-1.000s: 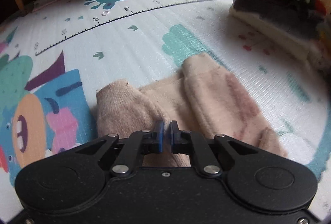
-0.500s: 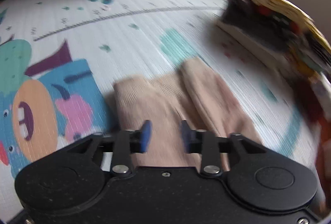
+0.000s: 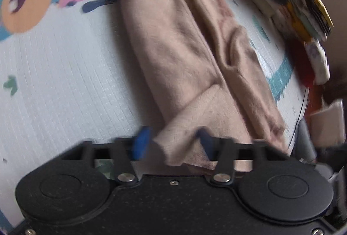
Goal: Fold clothes
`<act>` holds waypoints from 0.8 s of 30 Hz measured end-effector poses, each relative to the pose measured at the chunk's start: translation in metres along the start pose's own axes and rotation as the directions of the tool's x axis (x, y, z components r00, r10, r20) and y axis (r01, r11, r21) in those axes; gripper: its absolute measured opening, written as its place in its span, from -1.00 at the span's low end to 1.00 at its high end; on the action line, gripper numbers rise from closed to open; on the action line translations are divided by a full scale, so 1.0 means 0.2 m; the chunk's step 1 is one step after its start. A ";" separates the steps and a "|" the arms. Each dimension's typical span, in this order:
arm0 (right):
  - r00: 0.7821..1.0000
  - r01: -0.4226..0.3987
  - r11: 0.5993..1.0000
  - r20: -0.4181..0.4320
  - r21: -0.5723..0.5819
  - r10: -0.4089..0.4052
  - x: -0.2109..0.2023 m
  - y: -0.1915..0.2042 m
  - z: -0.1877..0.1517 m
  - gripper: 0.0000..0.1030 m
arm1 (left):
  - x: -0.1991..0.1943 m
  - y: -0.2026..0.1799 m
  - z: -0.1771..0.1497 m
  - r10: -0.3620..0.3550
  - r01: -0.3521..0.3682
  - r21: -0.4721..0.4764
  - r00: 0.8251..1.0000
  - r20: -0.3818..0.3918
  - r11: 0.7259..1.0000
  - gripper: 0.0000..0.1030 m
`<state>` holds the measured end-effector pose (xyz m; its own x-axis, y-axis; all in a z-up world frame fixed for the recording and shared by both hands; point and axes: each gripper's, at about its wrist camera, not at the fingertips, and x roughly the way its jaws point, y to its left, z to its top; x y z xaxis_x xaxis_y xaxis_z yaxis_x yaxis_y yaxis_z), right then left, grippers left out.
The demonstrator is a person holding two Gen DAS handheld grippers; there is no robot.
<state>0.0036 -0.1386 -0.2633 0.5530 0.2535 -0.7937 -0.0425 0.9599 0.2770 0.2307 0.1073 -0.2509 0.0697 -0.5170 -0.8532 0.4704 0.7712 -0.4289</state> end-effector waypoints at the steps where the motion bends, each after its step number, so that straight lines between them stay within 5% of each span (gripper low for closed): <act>1: 1.000 0.013 1.000 0.000 -0.002 -0.013 0.00 0.01 0.00 -0.11 | -0.01 -0.05 0.00 0.036 -0.037 0.081 0.999 0.016 0.996 -0.75; 6: 0.996 0.087 0.996 0.009 0.023 -0.087 0.02 0.06 0.00 0.33 | -0.16 -0.26 0.12 0.019 -0.051 0.283 0.993 0.115 0.958 -0.84; 9: 0.996 0.093 0.995 0.009 0.025 -0.094 0.05 0.10 0.01 0.36 | -0.19 -0.38 0.21 0.030 -0.085 0.382 0.989 0.148 0.920 -0.84; 14: 0.987 0.158 0.971 0.036 -0.179 -0.154 0.09 0.23 -0.02 0.33 | -0.18 -0.44 0.34 0.074 -0.148 0.454 0.981 0.177 0.879 -0.84; 22: 0.968 0.249 0.801 0.135 -0.544 -0.210 0.11 0.40 -0.14 0.32 | 0.10 -0.34 0.44 0.221 -0.255 0.493 0.967 0.127 0.832 -0.84; 24: 0.966 0.258 0.723 0.167 -0.640 -0.197 0.10 0.44 -0.18 0.33 | 0.14 -0.32 0.44 0.210 -0.245 0.512 0.970 0.127 0.823 -0.84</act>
<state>-0.0189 -0.0440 -0.2740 0.6817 0.0360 -0.7308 -0.4208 0.8364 -0.3513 0.2798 0.0104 -0.2208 0.2776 -0.3866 -0.8795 0.8207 0.5712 0.0079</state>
